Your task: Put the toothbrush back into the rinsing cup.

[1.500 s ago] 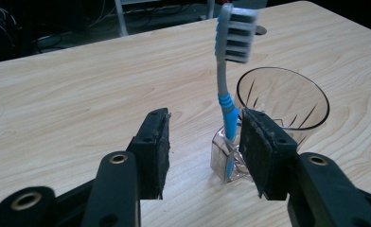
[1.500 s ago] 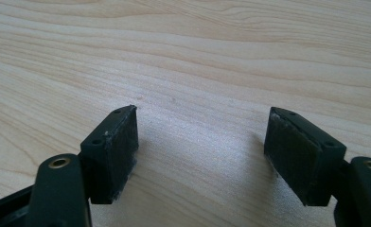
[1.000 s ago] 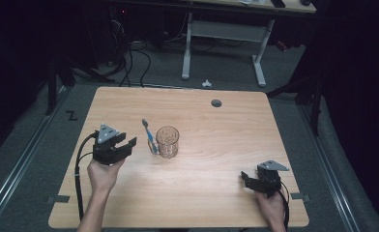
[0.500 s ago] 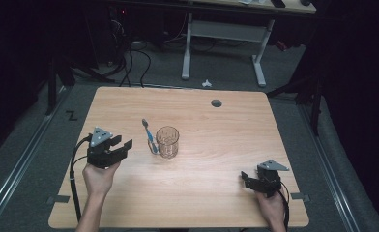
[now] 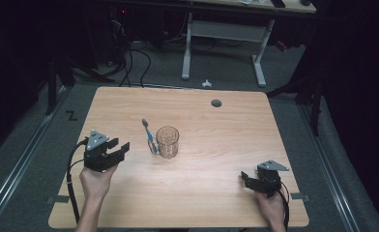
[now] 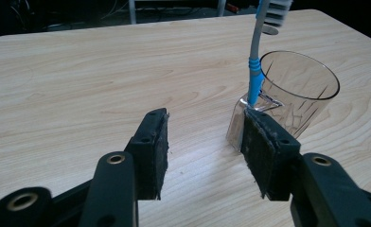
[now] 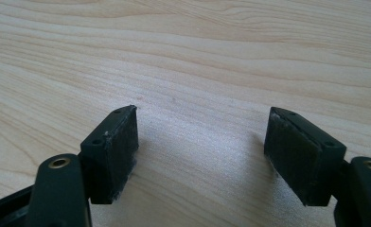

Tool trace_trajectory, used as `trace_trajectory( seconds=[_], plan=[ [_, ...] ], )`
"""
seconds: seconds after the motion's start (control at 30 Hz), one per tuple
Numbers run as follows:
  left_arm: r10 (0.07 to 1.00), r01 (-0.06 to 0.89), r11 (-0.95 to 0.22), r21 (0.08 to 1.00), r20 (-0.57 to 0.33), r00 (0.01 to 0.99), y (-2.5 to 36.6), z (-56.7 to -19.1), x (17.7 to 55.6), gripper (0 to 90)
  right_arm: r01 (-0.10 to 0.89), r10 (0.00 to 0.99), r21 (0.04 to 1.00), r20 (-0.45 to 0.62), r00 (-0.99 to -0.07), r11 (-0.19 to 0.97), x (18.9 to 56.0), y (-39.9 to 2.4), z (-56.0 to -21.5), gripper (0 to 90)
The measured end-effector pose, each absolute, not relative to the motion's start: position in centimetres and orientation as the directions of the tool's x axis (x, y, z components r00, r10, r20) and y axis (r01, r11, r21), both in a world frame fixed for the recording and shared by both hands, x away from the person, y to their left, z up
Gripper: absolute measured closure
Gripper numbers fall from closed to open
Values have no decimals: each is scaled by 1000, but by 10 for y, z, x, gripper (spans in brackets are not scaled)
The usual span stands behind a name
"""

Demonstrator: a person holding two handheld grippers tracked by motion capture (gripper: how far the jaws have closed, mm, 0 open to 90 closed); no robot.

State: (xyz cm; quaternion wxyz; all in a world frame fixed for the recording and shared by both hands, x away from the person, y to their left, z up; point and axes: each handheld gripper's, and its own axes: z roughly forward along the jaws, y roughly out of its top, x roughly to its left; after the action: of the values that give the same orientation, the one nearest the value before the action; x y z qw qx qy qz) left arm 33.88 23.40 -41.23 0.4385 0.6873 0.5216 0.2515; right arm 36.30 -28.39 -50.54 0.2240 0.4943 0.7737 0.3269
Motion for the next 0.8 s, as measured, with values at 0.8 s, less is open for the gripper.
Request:
trace_trajectory(
  seconds=[0.8],
  plan=[
    [942,505,-37,863,-139,306,245,-423,329,512,620,912,727,-21,-409,295,363,-284,-505,269]
  ],
)
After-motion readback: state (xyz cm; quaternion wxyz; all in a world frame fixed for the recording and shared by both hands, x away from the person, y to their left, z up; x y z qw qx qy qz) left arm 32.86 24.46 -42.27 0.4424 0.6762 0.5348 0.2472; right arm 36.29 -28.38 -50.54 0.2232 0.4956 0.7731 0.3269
